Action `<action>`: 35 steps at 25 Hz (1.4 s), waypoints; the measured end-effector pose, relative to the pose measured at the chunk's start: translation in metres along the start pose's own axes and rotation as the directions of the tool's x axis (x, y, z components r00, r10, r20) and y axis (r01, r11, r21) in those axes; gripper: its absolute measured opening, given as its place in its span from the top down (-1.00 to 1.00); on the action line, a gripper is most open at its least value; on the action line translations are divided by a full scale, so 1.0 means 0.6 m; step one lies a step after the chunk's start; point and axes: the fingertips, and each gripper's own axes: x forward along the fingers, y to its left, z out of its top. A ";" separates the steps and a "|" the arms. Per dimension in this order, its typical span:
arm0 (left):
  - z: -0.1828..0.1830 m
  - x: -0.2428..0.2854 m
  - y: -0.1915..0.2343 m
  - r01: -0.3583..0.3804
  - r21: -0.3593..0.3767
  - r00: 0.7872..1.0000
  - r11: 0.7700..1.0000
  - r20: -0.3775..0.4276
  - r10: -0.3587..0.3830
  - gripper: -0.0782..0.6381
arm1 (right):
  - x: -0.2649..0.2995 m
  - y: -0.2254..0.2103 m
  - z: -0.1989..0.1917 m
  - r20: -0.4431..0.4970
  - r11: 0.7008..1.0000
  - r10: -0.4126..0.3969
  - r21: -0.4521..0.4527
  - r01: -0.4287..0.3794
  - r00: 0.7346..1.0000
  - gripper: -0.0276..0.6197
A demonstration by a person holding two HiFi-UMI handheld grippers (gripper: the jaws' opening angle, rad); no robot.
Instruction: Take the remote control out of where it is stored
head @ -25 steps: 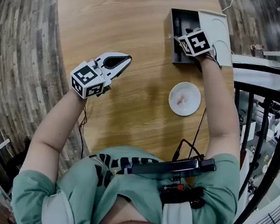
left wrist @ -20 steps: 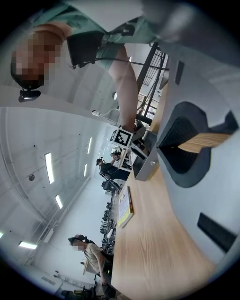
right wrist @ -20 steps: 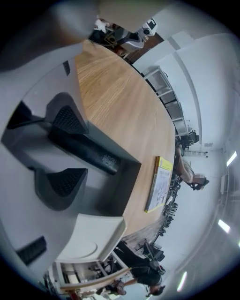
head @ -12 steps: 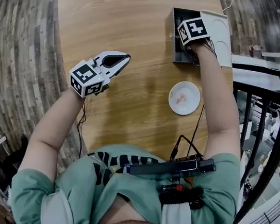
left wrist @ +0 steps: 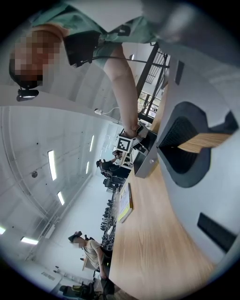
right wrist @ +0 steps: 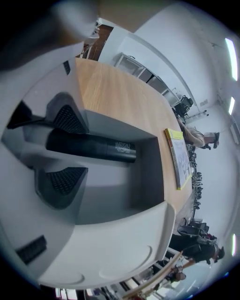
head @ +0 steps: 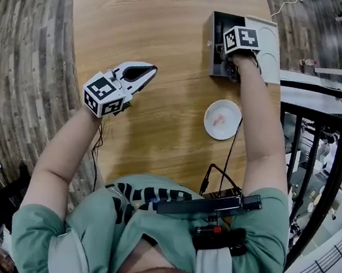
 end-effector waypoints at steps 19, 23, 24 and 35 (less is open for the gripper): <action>-0.011 -0.004 -0.006 0.002 -0.020 1.000 1.000 -0.004 -0.002 0.79 | -0.004 -0.002 -0.003 0.092 0.999 -0.026 -0.026 0.029 0.995 0.24; -0.014 0.001 -0.012 0.008 -0.023 1.000 1.000 -0.007 -0.008 0.79 | -0.002 0.007 -0.003 0.099 0.999 0.011 -0.035 -0.008 0.995 0.38; -0.014 0.002 -0.014 0.009 -0.023 1.000 1.000 -0.007 -0.009 0.79 | -0.002 0.008 -0.004 0.098 0.999 0.025 -0.026 -0.023 0.995 0.42; -0.004 -0.013 -0.008 -0.001 -0.028 1.000 1.000 0.007 0.001 0.79 | -0.048 -0.005 -0.003 0.198 0.998 0.040 0.034 -0.047 0.979 0.50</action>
